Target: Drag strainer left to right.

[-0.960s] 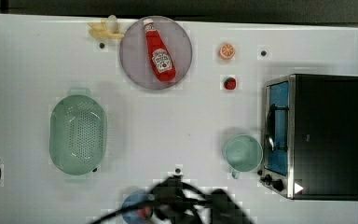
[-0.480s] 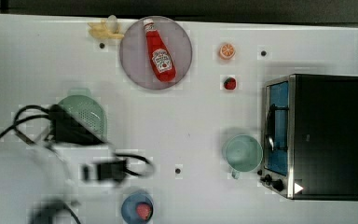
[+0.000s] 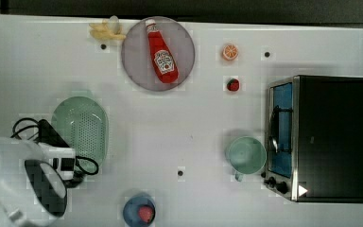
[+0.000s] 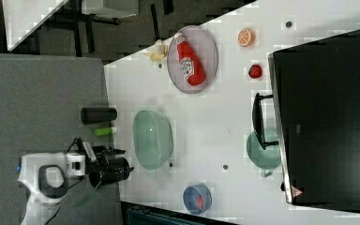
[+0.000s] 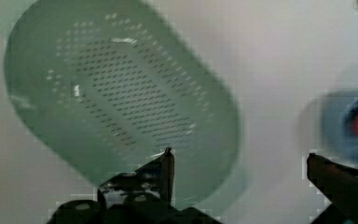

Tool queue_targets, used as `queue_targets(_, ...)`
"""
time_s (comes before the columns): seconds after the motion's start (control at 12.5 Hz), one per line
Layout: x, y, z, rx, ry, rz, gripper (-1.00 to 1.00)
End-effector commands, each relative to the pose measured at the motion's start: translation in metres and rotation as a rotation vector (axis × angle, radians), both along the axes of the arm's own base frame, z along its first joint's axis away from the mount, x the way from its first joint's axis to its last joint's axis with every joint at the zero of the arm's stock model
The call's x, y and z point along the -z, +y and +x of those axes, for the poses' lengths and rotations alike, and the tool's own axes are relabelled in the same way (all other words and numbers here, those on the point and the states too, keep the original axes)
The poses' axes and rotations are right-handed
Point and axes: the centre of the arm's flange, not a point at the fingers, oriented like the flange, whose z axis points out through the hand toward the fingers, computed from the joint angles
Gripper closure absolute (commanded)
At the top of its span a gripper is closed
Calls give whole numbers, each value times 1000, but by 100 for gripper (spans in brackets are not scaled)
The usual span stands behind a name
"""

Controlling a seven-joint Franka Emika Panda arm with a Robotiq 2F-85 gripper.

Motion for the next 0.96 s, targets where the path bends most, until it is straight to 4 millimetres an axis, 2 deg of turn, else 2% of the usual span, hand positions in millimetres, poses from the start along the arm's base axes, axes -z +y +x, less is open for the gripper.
queue_targets(0.08, -2, -6, 32, 385, -50, 43, -100)
queue_targets(0.56, 94, -1, 42, 613, 12, 45, -100)
queue_targets(0.72, 119, -2, 43, 628, 1, 48, -100)
queue_targets(0.96, 150, -13, 47, 637, 13, 36, -100)
